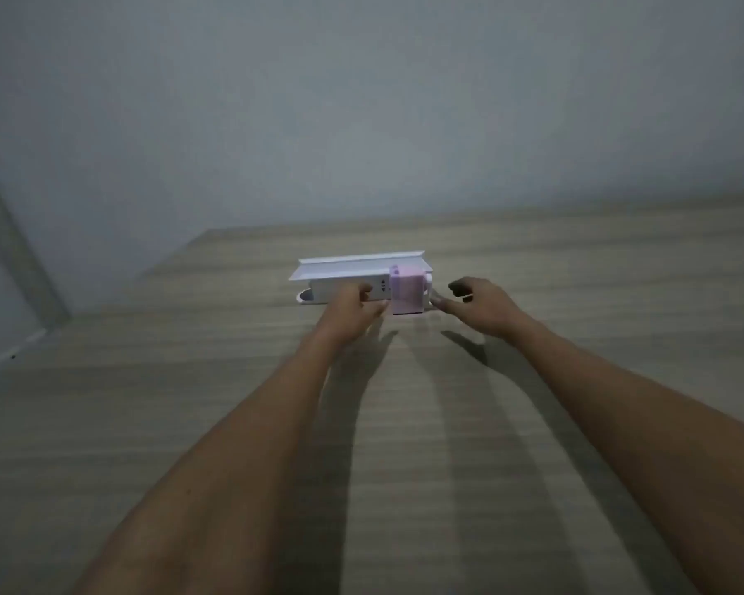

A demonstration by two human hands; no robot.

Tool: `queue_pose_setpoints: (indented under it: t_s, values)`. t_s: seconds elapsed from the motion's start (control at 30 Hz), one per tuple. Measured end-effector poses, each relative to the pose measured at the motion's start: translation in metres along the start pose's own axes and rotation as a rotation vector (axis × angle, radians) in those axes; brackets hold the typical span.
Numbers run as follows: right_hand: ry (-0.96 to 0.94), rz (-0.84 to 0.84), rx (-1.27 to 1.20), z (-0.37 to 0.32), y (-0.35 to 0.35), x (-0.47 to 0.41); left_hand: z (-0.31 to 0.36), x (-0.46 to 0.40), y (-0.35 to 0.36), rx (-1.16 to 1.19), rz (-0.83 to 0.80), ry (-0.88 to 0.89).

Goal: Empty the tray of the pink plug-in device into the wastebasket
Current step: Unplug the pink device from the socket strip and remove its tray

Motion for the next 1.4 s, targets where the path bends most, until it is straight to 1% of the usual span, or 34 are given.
queue_pose_setpoints:
  t_s: [0.1, 0.2, 0.27, 0.4, 0.6, 0.73, 0.87, 1.23, 1.4]
  values:
    - [0.036, 0.008, -0.188, 0.013, 0.013, -0.026, -0.017, -0.028, 0.012, 0.086, -0.029, -0.041]
    - [0.059, -0.022, -0.332, 0.022, 0.029, -0.046, -0.032, -0.048, 0.029, 0.211, -0.098, -0.049]
    - [0.041, -0.067, -0.436, 0.024, 0.037, -0.052, -0.039, -0.059, 0.035, 0.269, -0.102, -0.034]
    - [-0.022, -0.090, -0.548, 0.021, 0.043, -0.062, -0.041, -0.071, 0.041, 0.329, -0.136, 0.007]
    - [-0.066, -0.150, -0.617, 0.014, 0.049, -0.066, -0.039, -0.067, 0.041, 0.304, -0.195, 0.024]
    - [-0.050, -0.213, -0.641, 0.006, 0.048, -0.047, -0.032, -0.044, 0.032, 0.305, -0.226, 0.009]
    - [-0.085, -0.219, -0.552, -0.015, 0.034, -0.018, -0.009, -0.008, 0.014, 0.259, -0.228, 0.035]
    - [-0.128, -0.241, -0.567, -0.064, 0.007, 0.108, 0.034, 0.108, -0.023, 0.221, -0.193, 0.059]
    - [-0.147, -0.261, -0.571, -0.076, 0.010, 0.161, 0.049, 0.168, -0.028, 0.195, -0.235, 0.073]
Point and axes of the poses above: each hand's wrist, its own x-axis away from the middle knuckle, its own y-axis out of the palm, z = x × y, the point moved 9 cm from there along -x, towards the middle knuckle, and after that the axes turned 5 degrees about -z, right-handed, at the moved point
